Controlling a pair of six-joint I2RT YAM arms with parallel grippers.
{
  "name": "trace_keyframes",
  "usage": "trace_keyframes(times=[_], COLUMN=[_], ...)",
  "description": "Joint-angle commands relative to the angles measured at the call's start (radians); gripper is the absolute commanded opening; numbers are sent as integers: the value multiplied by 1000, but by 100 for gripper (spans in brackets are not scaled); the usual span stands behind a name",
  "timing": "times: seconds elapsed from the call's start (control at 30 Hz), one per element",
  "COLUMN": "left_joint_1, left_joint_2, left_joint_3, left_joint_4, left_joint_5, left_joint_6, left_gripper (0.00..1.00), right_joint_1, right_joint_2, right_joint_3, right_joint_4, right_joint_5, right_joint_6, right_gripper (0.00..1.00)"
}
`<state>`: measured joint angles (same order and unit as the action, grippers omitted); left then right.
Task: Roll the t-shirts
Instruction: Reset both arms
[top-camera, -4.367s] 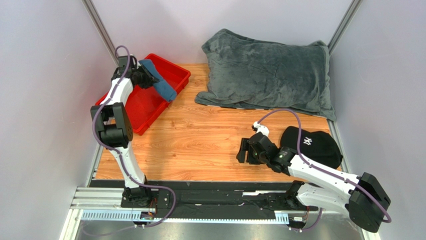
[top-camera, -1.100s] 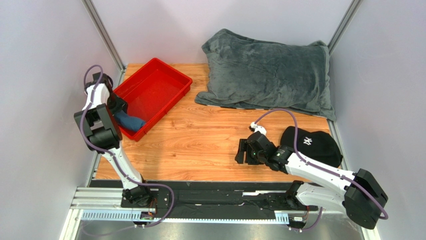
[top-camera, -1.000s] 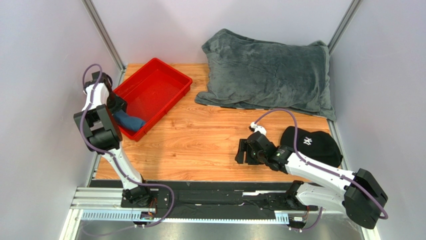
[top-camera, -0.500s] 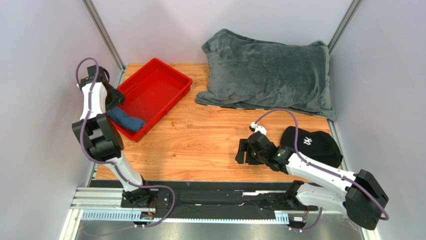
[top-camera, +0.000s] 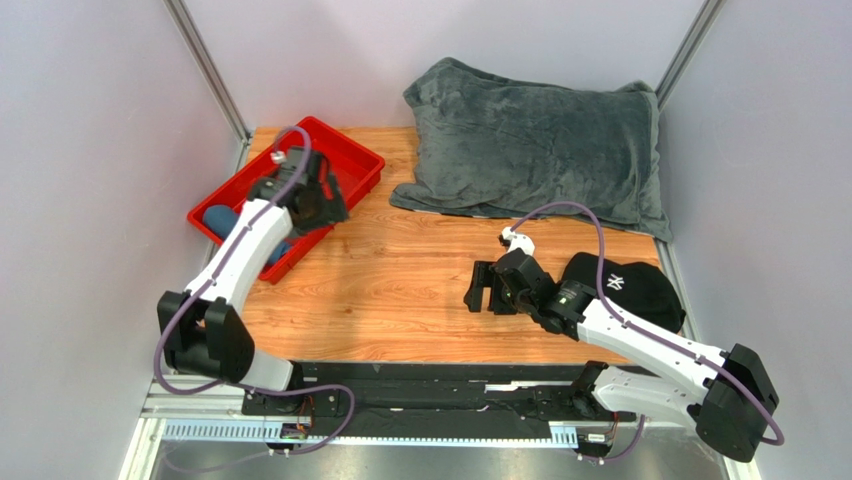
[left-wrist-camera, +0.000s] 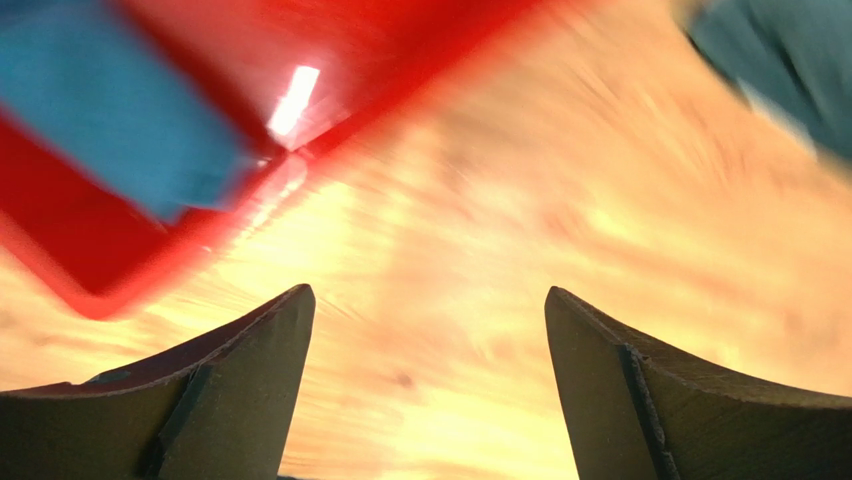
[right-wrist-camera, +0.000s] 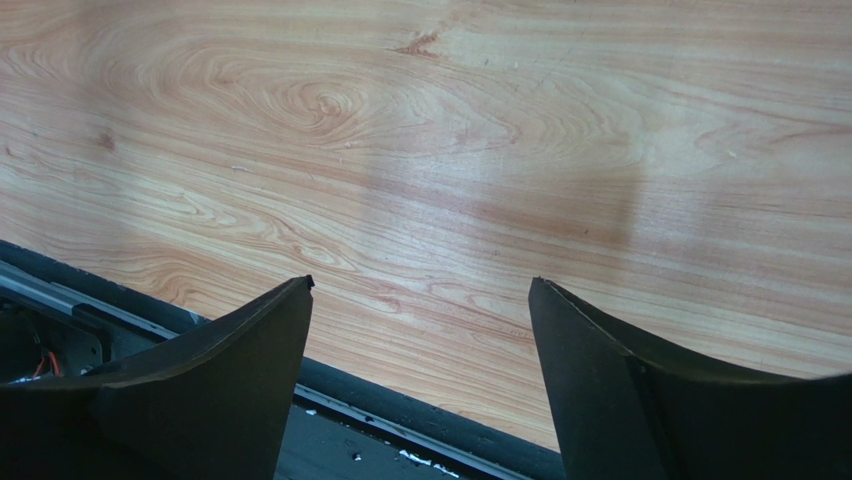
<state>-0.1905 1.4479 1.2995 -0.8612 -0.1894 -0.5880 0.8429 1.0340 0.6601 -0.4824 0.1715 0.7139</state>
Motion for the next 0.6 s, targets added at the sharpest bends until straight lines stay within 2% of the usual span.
trace_keyframes(times=[0.0, 0.07, 0.17, 0.23, 0.57], left_joint_1=[-260, -379, -502, -541, -553], left_joint_2=[-119, -148, -208, -266, -475], left_joint_3=[-45, -80, -143, -170, -316], left_joint_4=[39, 39, 57, 67, 162], left_joint_5=[-36, -35, -44, -65, 41], left_joint_6=[54, 50, 50, 60, 111], left_gripper=[96, 96, 97, 98, 99], right_joint_1=[-5, -5, -7, -7, -13], right_joint_2=[-43, -54, -81, -104, -146], right_joint_3=[50, 56, 61, 59, 49], right_joint_4=[-35, -48, -65, -73, -87], right_joint_5=[54, 75, 112, 149, 255], right_joint_6=[-11, -8, 4, 15, 97], right_gripper=[87, 87, 88, 88, 91])
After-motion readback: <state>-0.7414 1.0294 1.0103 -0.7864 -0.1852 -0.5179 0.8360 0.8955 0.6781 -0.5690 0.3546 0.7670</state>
